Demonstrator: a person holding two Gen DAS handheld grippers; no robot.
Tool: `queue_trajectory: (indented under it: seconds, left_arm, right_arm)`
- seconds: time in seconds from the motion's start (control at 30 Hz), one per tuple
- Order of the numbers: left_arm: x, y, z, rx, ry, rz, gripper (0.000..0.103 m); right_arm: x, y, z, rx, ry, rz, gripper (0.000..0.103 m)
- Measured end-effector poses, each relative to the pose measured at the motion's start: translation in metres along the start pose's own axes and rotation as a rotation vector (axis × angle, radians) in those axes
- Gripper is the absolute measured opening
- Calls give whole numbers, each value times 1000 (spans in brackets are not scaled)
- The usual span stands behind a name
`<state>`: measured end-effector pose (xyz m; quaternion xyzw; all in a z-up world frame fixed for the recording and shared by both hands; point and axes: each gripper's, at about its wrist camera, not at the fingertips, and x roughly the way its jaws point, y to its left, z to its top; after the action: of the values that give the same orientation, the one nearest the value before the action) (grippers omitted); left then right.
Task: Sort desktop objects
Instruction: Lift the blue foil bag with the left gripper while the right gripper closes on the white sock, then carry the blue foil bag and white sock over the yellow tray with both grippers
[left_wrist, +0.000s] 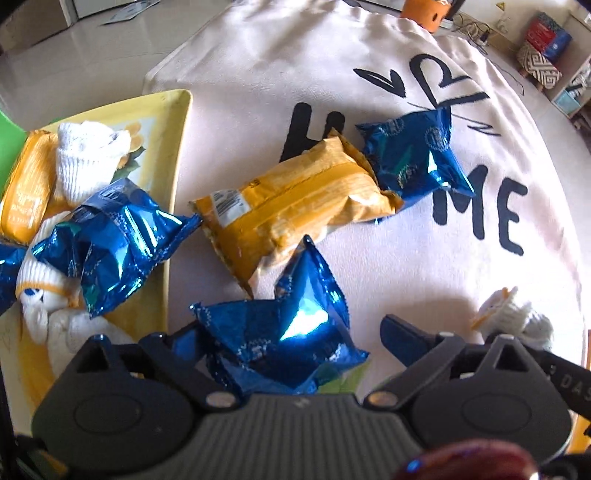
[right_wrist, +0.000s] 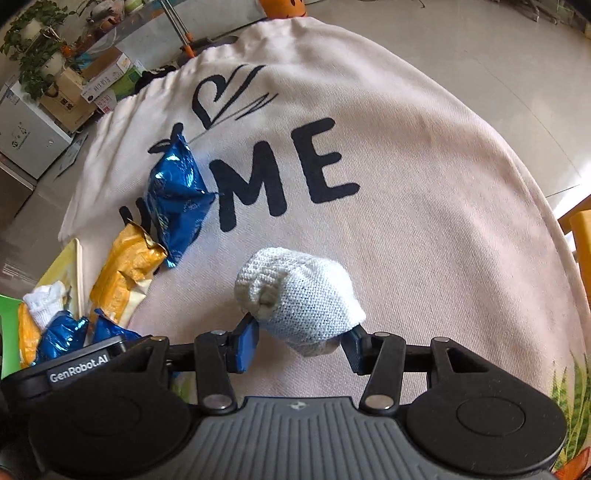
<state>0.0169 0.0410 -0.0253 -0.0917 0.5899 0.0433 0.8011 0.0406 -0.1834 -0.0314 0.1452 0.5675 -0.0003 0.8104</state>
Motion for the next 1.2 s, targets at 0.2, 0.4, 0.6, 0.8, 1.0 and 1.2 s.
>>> queue_trajectory:
  seconds: [0.2,0.4,0.6,0.8,1.0,1.2]
  left_arm:
    - [-13,2,-19,36,7,29,102]
    - [3,2,2,32,10,34,102]
    - [20,-5,1,42,49,45,102]
    - [24,-9,-1,75,34,96,103]
    - [29,-15,3,58,20,103,103]
    - [23,-11,1,54,19,104,103]
  right_arm:
    - [6,-5,-4,77,52,37,67]
    - [10,11,-5,-12,48,-27,73]
    - [13,8,-3,13,42,-41,74]
    - [13,13,-1,-24,34,-79,75]
    - [16,22,-3,-82,35,-135,76]
    - [18,19,1,-70,25,-154,79]
